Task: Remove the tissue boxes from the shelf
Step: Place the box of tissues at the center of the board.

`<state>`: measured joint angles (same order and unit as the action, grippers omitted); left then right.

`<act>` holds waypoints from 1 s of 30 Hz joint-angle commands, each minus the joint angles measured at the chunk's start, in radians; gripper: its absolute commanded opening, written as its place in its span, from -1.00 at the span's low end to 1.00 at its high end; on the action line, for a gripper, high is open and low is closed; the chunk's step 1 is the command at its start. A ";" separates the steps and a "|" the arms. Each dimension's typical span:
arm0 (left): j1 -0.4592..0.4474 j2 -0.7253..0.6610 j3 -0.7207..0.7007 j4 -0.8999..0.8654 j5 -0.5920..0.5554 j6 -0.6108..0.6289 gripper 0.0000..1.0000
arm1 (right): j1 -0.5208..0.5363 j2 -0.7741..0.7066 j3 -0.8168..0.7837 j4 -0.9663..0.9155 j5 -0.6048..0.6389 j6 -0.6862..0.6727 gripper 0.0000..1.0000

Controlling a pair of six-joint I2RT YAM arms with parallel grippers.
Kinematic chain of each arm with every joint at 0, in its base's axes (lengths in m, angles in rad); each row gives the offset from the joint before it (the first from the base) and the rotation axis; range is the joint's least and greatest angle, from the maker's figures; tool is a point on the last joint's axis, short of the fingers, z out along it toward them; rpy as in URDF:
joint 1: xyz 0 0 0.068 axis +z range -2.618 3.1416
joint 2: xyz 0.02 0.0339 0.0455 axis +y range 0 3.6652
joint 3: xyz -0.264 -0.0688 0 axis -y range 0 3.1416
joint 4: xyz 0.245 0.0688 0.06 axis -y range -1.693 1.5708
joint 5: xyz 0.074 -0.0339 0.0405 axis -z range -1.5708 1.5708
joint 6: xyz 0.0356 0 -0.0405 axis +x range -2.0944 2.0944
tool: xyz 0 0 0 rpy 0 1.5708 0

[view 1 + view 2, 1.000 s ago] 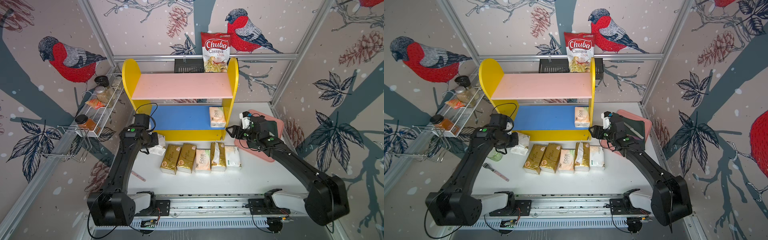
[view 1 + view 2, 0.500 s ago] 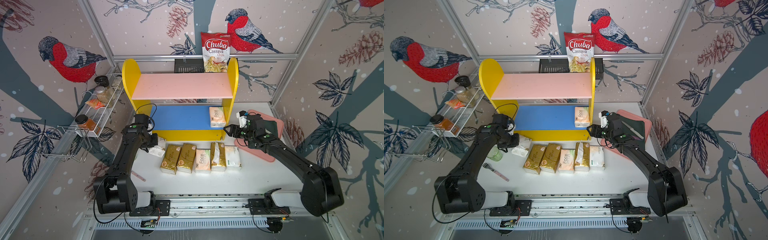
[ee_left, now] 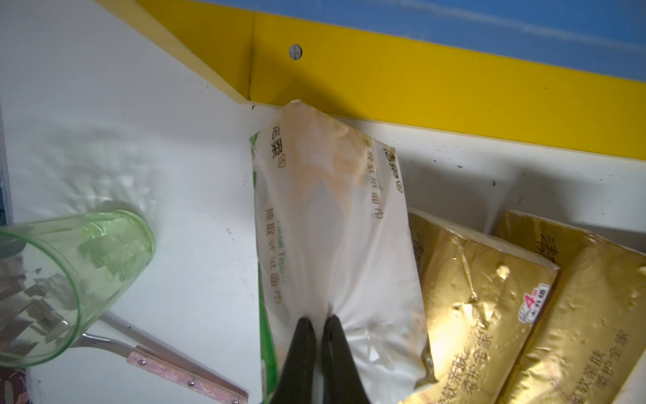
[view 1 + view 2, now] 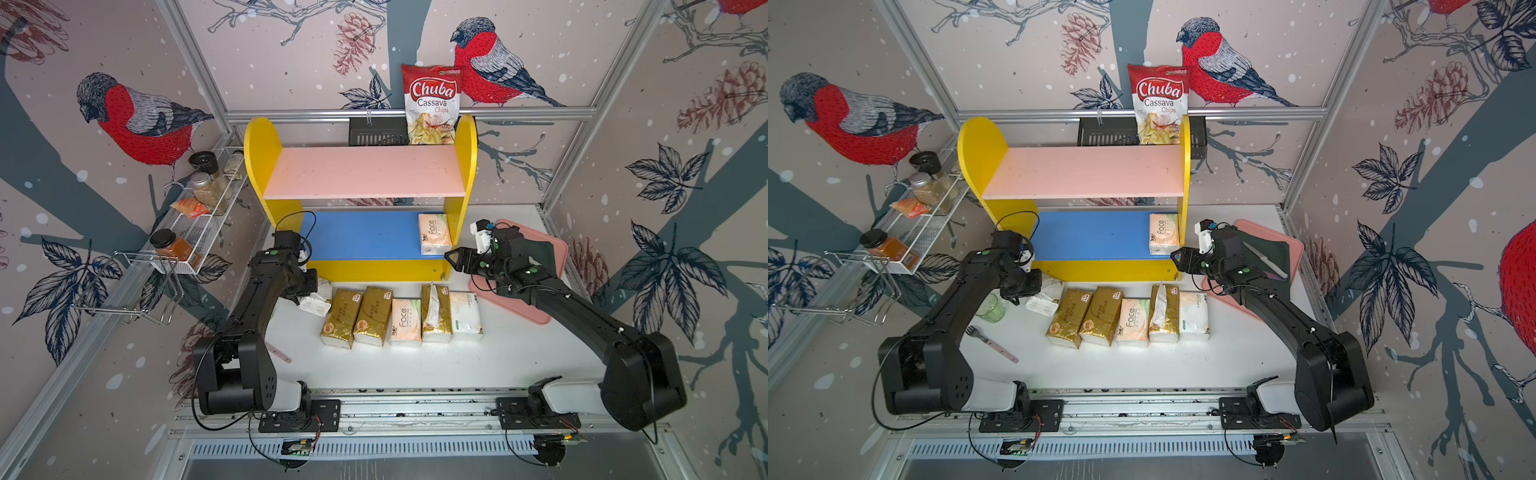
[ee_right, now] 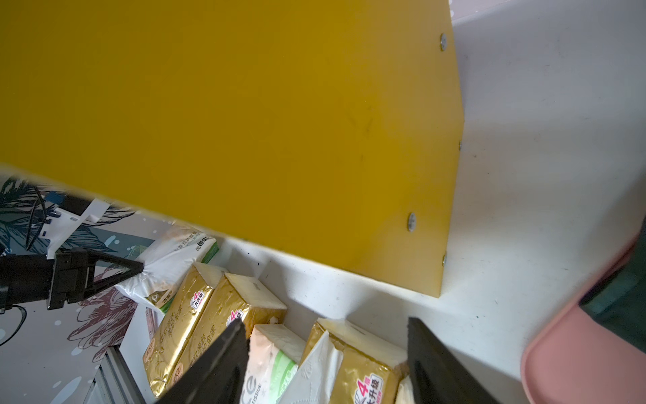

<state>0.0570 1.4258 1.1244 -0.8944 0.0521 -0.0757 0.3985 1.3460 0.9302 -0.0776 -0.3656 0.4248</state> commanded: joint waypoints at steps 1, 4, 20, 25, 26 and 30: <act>0.003 0.010 0.007 -0.002 -0.059 -0.038 -0.76 | 0.001 -0.008 0.013 0.008 0.007 -0.002 0.47; 0.003 0.013 0.011 -0.008 -0.066 -0.051 -0.39 | 0.000 -0.019 0.014 0.007 0.015 -0.001 0.47; 0.004 0.005 -0.059 0.124 -0.045 -0.141 0.20 | 0.003 -0.028 0.020 0.003 0.020 0.003 0.47; 0.004 -0.001 -0.100 0.226 -0.023 -0.165 0.18 | 0.004 -0.028 0.024 -0.001 0.023 -0.003 0.47; 0.003 0.001 -0.106 0.247 -0.012 -0.164 0.18 | 0.004 -0.028 0.023 -0.002 0.024 -0.004 0.47; 0.003 0.020 -0.117 0.292 0.017 -0.165 0.18 | 0.004 -0.022 0.023 -0.001 0.024 -0.006 0.47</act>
<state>0.0570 1.4357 1.0126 -0.6777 0.0322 -0.2314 0.4004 1.3212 0.9463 -0.0845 -0.3470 0.4213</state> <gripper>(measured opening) 0.592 0.734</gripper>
